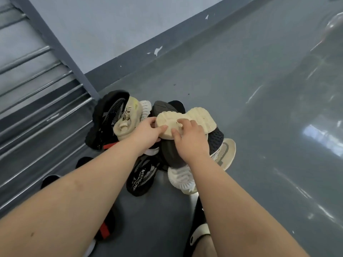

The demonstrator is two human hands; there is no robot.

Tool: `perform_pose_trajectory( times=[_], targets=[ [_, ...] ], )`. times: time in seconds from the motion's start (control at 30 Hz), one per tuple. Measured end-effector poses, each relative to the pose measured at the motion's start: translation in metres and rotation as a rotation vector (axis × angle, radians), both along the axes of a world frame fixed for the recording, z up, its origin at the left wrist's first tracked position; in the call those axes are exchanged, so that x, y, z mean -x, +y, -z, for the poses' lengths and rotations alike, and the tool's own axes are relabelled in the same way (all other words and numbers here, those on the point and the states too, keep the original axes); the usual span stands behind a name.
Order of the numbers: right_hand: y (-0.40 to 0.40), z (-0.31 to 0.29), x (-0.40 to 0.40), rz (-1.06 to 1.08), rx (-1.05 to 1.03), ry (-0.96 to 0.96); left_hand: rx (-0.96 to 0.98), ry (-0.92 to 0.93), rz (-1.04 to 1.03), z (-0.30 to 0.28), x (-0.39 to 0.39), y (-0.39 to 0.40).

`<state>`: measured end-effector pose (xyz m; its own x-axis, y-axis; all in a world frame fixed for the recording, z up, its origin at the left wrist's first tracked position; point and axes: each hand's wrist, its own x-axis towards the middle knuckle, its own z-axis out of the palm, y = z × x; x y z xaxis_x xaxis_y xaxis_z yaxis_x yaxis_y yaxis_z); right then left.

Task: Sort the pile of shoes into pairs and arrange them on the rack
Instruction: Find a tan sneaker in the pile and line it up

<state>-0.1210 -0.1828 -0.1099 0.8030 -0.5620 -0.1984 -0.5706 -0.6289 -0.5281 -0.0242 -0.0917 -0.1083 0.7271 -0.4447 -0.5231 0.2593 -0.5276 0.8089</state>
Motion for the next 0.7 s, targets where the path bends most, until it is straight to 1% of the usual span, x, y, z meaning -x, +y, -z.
perform_pose_trajectory(
  times=[0.03, 0.1, 0.17, 0.2, 0.27, 0.33, 0.5, 0.6, 0.7],
  targets=[
    [0.002, -0.001, 0.001, -0.004, 0.026, 0.005, 0.035, -0.012, 0.004, -0.003, 0.002, 0.002],
    [0.004, -0.003, 0.004, -0.052, 0.145, 0.002, 0.085, -0.023, 0.013, -0.006, 0.003, 0.01],
    [0.0, -0.008, 0.007, -0.157, 0.257, -0.004, 0.144, 0.036, -0.012, -0.011, 0.002, 0.022],
    [-0.002, -0.011, 0.007, -0.211, 0.277, 0.006, 0.18, 0.08, -0.022, -0.015, 0.002, 0.031],
    [-0.001, -0.016, 0.007, -0.289, 0.277, 0.045, 0.236, 0.136, -0.023, -0.022, 0.002, 0.054],
    [0.012, -0.02, 0.004, -0.351, 0.268, 0.051, 0.259, 0.147, -0.027, -0.031, 0.003, 0.079],
    [0.062, -0.048, -0.02, -0.5, 0.221, -0.012, 0.285, 0.137, -0.074, -0.057, 0.009, 0.151],
    [0.099, -0.066, -0.036, -0.587, 0.186, -0.029, 0.315, 0.182, -0.126, -0.07, 0.016, 0.204],
    [0.144, -0.077, -0.042, -0.713, 0.227, 0.019, 0.293, 0.223, -0.094, -0.086, 0.019, 0.257]
  ],
)
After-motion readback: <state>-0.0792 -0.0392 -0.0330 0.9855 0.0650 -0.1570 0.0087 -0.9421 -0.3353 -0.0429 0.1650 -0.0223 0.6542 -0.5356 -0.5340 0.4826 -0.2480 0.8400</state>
